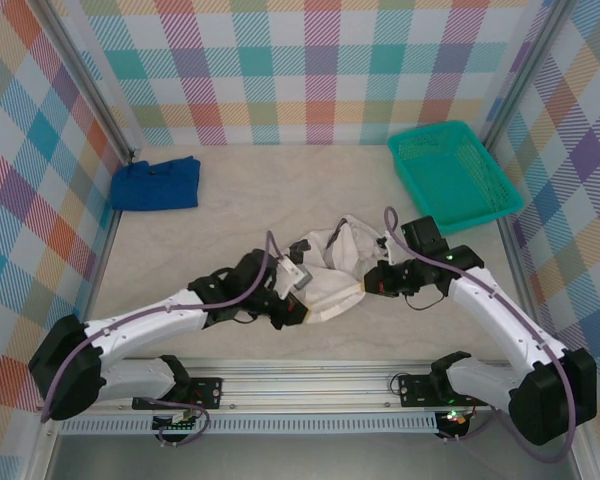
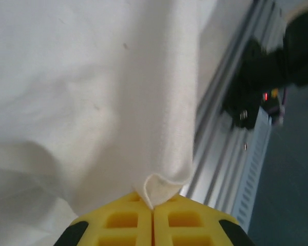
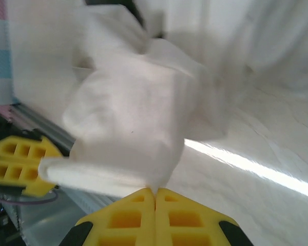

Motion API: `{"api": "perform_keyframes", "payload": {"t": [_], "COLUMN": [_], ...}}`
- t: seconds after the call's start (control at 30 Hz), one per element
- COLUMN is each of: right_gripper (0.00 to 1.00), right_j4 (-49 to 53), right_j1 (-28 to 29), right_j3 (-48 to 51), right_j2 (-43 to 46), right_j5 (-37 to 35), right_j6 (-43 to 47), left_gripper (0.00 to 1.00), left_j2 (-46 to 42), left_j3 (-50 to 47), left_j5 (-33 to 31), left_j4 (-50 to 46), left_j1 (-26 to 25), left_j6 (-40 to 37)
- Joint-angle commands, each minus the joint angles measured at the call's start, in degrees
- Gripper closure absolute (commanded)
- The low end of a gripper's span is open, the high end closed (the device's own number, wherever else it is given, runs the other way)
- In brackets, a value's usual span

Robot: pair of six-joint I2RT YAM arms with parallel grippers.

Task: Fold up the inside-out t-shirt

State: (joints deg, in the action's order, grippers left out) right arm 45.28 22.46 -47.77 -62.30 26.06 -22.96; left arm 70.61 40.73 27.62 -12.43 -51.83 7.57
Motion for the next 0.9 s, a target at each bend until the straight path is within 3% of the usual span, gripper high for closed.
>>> {"api": "perform_keyframes", "payload": {"t": [0.0,0.13,0.2,0.33,0.43,0.57,0.7,0.77,0.87], "right_gripper": [1.0,1.0,0.99,0.85,0.73,0.64,0.56,0.53,0.48], "right_j4": [5.96,4.8,4.43,4.64,4.91,0.97,-12.74,-17.03,-21.04], "right_j1": [-0.32,-0.3,-0.31,-0.31,-0.26,0.26,2.79,3.98,4.35], "right_j3": [3.14,6.01,6.19,6.72,6.29,4.07,3.93,1.84,-3.34], "right_j2": [1.3,0.94,0.37,-0.64,0.86,5.64,3.1,-1.58,-10.19], "right_j5": [-7.86,-11.94,-13.92,-17.18,-20.26,-22.68,-15.71,-15.47,-17.87], "right_j6": [-4.97,-7.46,-8.34,-8.57,-8.37,-4.59,-0.15,1.92,4.4], "left_gripper": [0.9,0.85,0.74,0.63,0.57,0.53,0.41,0.38,0.36], "left_j2": [5.85,10.68,11.29,9.59,6.96,2.95,-0.31,-0.41,2.91], "left_j3": [3.8,7.41,8.72,9.73,9.32,7.58,4.06,2.54,2.38], "left_j5": [0.99,-0.89,-0.45,-1.53,-6.86,-16.09,-24.02,-24.4,-19.25], "left_j4": [-6.27,-8.49,-8.36,-9.1,-8.88,-6.75,-5.18,-4.03,0.79], "left_j1": [-3.93,-4.86,-4.86,-4.78,-3.35,3.84,12.96,17.67,24.34], "left_j6": [-4.08,-5.5,-5.65,-6.34,-4.48,4.05,14.38,17.74,20.99]}}
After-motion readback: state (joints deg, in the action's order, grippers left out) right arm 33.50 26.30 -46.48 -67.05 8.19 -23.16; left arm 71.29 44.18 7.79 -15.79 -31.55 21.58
